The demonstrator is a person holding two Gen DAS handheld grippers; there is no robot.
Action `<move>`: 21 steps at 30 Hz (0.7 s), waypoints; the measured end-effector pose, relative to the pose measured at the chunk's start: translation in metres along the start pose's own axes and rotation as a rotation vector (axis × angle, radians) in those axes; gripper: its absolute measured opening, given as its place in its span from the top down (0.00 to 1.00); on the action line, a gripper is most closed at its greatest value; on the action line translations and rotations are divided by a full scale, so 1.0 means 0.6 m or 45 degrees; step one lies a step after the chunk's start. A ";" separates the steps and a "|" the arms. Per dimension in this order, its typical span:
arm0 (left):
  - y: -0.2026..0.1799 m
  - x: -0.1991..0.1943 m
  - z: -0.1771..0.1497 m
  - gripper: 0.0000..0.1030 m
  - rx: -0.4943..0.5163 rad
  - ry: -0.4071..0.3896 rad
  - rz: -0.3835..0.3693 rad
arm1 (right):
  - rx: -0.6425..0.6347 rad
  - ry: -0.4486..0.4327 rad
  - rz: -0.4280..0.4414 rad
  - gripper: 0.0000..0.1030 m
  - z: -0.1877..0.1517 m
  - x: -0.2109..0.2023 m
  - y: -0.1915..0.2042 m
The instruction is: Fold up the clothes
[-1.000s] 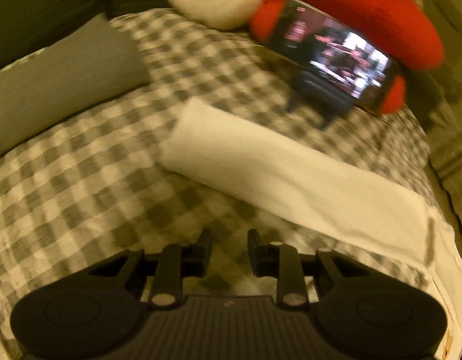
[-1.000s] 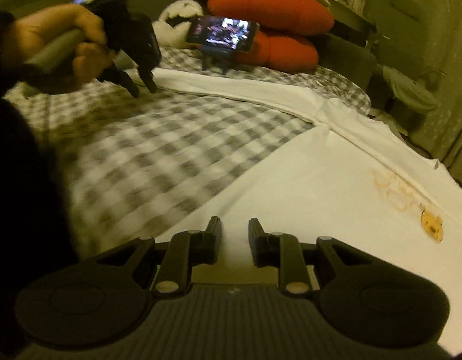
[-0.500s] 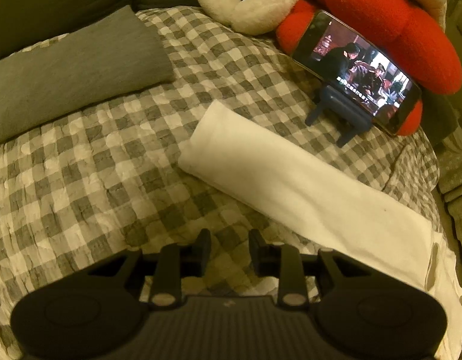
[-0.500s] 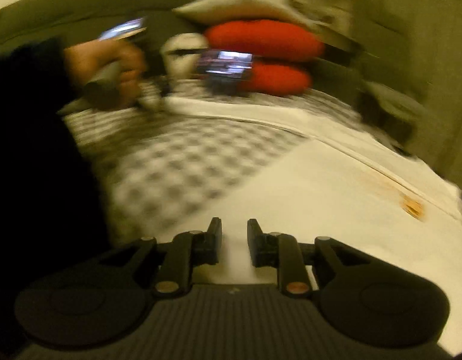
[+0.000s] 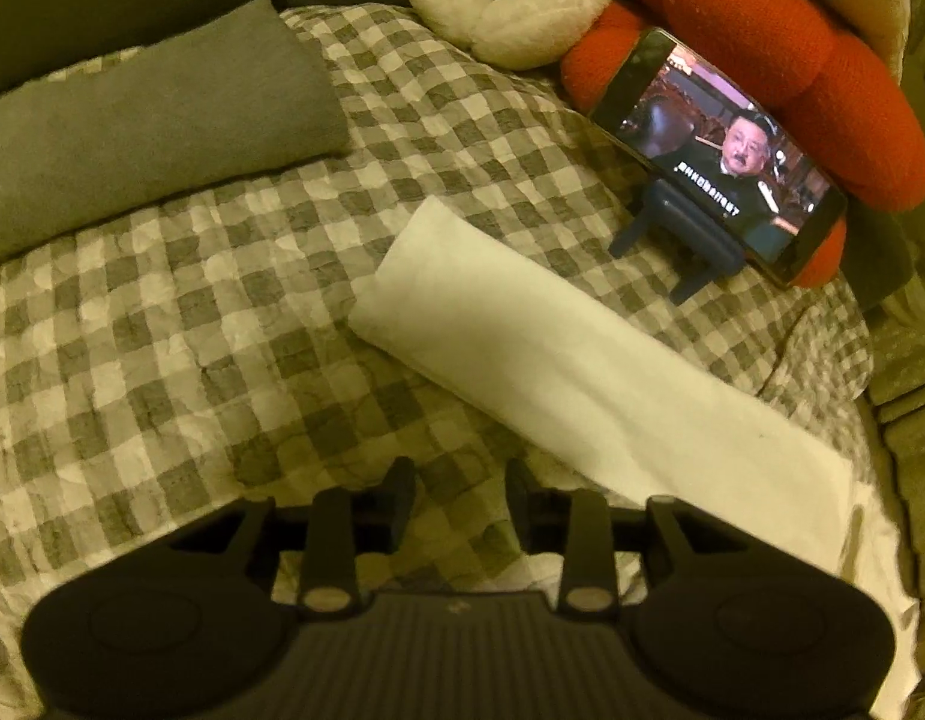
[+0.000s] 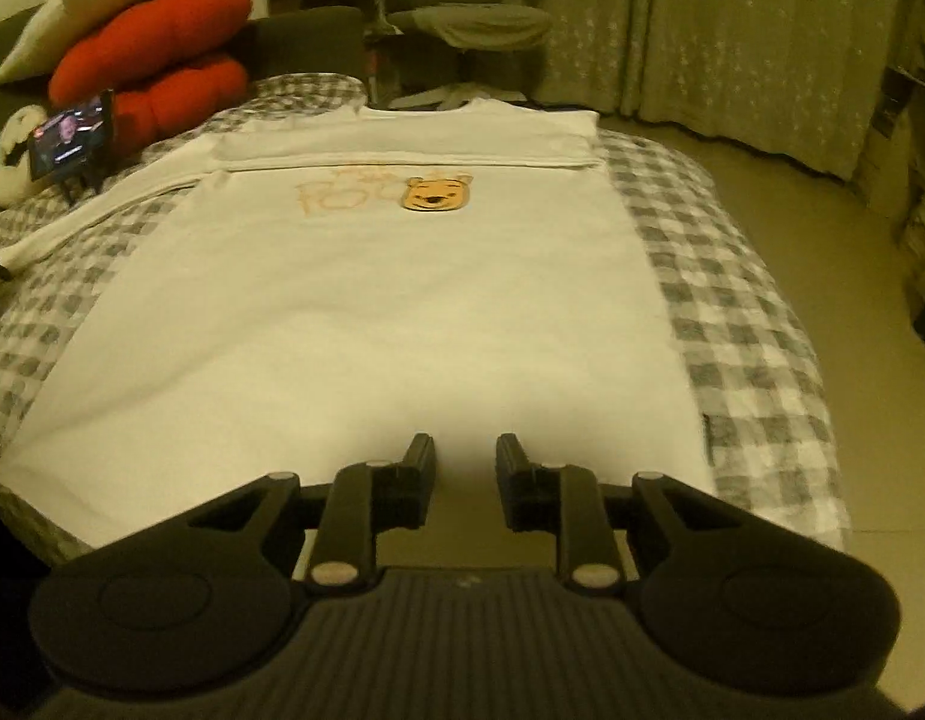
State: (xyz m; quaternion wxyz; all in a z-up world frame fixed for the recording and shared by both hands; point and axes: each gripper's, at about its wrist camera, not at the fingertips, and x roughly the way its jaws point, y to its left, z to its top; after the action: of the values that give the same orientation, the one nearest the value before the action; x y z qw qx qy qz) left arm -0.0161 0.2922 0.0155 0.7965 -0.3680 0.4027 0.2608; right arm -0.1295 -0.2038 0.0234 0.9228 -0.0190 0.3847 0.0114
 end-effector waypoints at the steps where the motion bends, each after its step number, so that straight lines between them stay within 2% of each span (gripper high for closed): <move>1: 0.003 0.000 0.001 0.64 -0.017 -0.002 -0.008 | -0.004 0.001 -0.031 0.75 0.001 0.000 -0.002; 7: 0.020 -0.010 0.020 0.63 -0.081 -0.055 -0.032 | -0.040 -0.079 -0.148 0.70 -0.002 -0.015 -0.012; 10: 0.036 -0.016 0.039 0.61 -0.113 -0.081 -0.073 | -0.058 -0.121 -0.205 0.64 -0.003 -0.023 -0.016; 12: 0.050 -0.015 0.056 0.56 -0.126 -0.082 -0.103 | -0.070 -0.148 -0.244 0.63 -0.004 -0.028 -0.019; 14: 0.067 -0.013 0.070 0.56 -0.147 -0.075 -0.135 | -0.103 -0.149 -0.225 0.63 -0.007 -0.025 -0.013; 18: 0.089 -0.001 0.079 0.54 -0.132 -0.066 -0.098 | -0.118 -0.144 -0.182 0.63 -0.003 -0.015 -0.005; 21: 0.094 0.006 0.085 0.52 -0.133 -0.072 -0.144 | -0.109 -0.169 -0.175 0.63 0.009 -0.010 0.006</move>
State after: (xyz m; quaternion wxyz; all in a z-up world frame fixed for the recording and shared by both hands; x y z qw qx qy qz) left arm -0.0311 0.3666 0.0117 0.8006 -0.4238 0.3445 0.2464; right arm -0.1303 -0.2003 0.0314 0.9432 -0.0839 0.3196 -0.0342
